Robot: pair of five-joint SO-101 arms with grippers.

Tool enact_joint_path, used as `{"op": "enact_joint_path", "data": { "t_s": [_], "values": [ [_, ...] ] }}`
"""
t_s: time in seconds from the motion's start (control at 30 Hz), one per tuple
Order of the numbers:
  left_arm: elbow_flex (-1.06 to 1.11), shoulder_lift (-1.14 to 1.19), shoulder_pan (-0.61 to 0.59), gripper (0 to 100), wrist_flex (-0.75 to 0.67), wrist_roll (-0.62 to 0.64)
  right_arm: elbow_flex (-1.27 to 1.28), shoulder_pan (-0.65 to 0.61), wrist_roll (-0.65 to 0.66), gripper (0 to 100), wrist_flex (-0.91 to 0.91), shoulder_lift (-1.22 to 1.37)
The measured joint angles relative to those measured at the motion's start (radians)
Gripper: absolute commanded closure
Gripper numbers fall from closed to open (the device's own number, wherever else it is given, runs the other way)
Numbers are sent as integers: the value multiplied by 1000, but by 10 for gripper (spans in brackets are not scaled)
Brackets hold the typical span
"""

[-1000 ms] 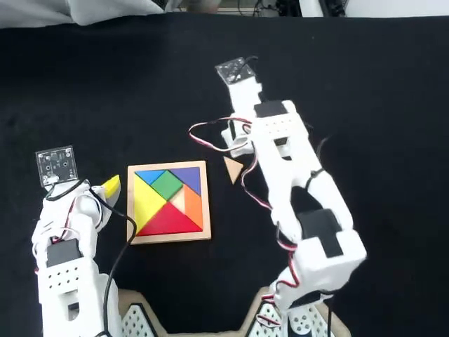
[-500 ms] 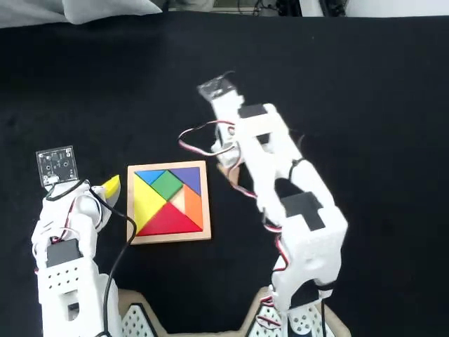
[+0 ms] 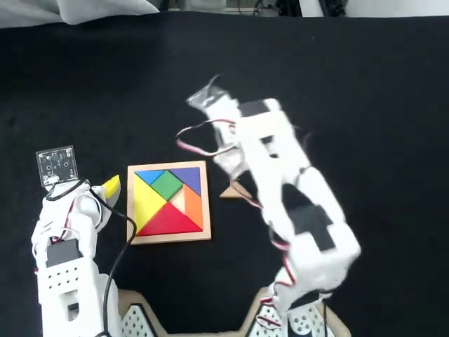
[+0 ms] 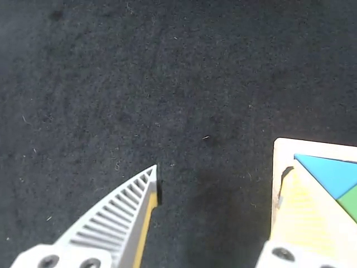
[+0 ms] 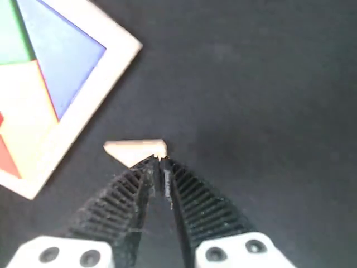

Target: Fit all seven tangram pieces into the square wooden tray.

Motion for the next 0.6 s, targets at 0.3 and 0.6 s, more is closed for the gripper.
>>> {"op": "enact_joint_path", "data": {
  "t_s": [0.3,0.6],
  "values": [
    [0,0,0,658,0,0,482,-95,29,988,-61,-419],
    [20,-3,0,658,0,0,493,-83,20,988,-72,-305]
  ]
}}
